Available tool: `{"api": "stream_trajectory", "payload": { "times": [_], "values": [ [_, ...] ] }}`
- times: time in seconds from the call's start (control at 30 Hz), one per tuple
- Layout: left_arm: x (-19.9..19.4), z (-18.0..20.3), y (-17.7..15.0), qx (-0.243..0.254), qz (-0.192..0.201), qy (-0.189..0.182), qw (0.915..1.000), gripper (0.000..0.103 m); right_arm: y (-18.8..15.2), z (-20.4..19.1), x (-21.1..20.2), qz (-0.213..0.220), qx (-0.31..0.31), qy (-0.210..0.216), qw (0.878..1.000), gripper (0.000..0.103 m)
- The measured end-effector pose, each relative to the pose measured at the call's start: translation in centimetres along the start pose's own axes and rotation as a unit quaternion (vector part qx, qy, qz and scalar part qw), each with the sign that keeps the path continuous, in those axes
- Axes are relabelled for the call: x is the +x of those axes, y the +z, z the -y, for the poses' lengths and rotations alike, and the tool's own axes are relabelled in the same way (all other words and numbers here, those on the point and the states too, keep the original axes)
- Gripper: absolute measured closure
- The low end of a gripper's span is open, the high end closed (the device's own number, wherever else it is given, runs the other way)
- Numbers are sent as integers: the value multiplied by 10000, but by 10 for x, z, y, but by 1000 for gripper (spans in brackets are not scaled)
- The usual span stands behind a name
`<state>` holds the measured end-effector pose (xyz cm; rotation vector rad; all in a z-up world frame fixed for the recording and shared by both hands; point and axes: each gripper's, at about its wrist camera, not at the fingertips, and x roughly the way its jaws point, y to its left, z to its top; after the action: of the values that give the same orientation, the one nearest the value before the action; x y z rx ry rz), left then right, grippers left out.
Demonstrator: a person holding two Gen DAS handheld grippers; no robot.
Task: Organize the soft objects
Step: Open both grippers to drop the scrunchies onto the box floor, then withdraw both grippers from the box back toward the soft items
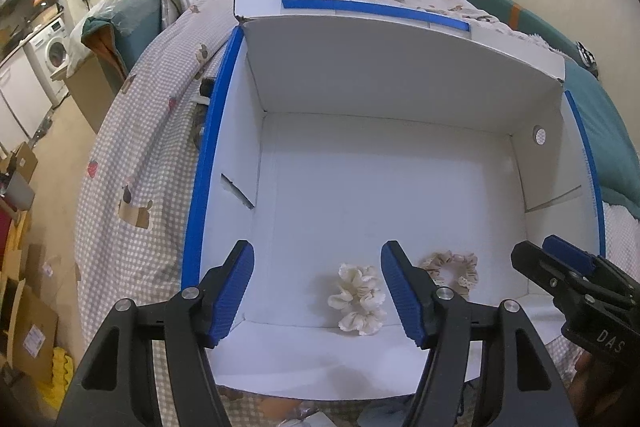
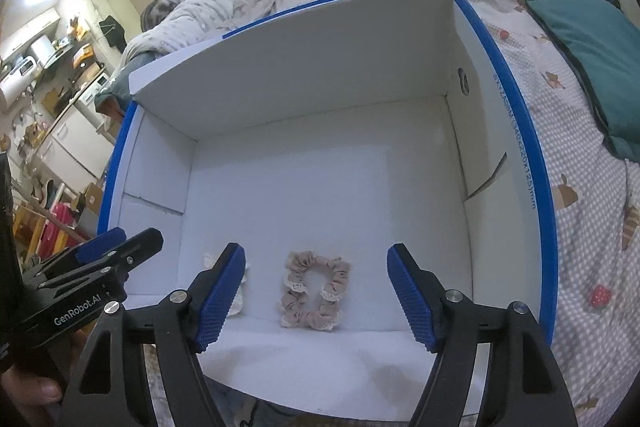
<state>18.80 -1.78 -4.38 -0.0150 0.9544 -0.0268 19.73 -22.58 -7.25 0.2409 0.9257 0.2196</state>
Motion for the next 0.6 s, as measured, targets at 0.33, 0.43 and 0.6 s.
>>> {"api": "stream_trajectory", "payload": {
  "times": [0.33, 0.43, 0.6],
  "values": [
    [-16, -10, -1, -111, 127, 37, 9999, 40, -2, -2, -10, 109, 8, 27, 9999, 26],
    [-25, -14, -4, -157, 182, 34, 9997, 40, -5, -3, -17, 124, 11, 25, 9999, 26],
    [-44, -19, -8, -130, 315, 88, 9994, 40, -11, -2, -33, 211, -3, -12, 9998, 26]
  ]
}}
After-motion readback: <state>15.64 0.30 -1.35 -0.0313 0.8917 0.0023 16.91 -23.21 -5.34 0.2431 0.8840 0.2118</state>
